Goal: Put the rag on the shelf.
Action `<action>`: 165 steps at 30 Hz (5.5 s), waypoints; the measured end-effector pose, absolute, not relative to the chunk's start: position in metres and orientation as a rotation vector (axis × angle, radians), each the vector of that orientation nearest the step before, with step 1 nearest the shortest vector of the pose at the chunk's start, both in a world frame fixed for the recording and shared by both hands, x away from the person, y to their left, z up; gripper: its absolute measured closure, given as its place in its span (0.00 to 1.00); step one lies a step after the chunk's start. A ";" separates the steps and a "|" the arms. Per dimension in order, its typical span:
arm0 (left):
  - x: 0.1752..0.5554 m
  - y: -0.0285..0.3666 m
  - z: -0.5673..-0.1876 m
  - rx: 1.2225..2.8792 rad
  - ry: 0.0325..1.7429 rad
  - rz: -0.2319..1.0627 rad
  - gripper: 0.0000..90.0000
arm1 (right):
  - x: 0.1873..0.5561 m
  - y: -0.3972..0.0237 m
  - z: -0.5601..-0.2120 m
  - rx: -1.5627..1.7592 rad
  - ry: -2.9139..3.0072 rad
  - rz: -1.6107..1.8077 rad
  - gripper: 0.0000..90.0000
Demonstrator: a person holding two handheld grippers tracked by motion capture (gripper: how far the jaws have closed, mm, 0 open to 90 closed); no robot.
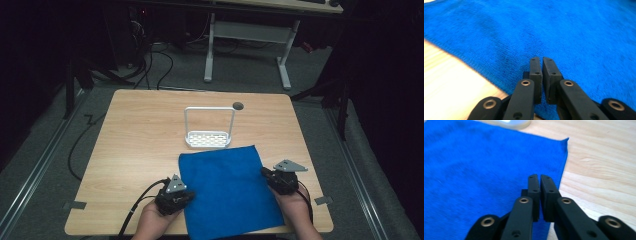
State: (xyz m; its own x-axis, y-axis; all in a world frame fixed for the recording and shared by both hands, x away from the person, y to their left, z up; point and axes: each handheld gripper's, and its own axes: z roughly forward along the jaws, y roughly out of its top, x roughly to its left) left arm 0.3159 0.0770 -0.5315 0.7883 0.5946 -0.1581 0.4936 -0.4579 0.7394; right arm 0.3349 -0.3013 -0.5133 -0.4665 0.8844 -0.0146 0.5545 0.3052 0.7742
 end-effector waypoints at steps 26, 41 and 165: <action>0.312 0.120 -0.530 2.149 0.870 0.230 0.95 | 0.330 -0.270 -0.526 1.213 2.301 0.967 0.98; 0.315 0.145 -0.523 1.996 0.975 0.307 0.77 | 0.318 -0.267 -0.517 1.127 2.239 1.064 0.89; 0.351 0.151 -0.415 1.530 0.803 0.666 0.98 | 0.324 -0.243 -0.415 0.972 1.753 1.412 0.98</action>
